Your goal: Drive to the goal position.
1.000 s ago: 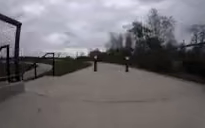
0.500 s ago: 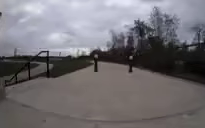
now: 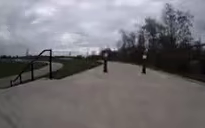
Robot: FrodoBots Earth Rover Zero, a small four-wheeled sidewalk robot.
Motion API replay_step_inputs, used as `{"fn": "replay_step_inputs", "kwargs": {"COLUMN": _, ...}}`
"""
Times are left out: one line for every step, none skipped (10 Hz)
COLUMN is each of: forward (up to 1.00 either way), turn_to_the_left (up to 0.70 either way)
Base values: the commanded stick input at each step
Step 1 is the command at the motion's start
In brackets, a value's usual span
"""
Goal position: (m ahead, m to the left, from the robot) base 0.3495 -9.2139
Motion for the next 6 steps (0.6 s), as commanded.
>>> {"fn": "replay_step_inputs", "kwargs": {"forward": 0.00, "turn_to_the_left": 0.45}}
{"fn": "replay_step_inputs", "kwargs": {"forward": 0.39, "turn_to_the_left": 0.38}}
{"fn": "replay_step_inputs", "kwargs": {"forward": 0.89, "turn_to_the_left": 0.29}}
{"fn": "replay_step_inputs", "kwargs": {"forward": 0.00, "turn_to_the_left": 0.45}}
{"fn": "replay_step_inputs", "kwargs": {"forward": 0.00, "turn_to_the_left": 0.45}}
{"fn": "replay_step_inputs", "kwargs": {"forward": 0.00, "turn_to_the_left": 0.45}}
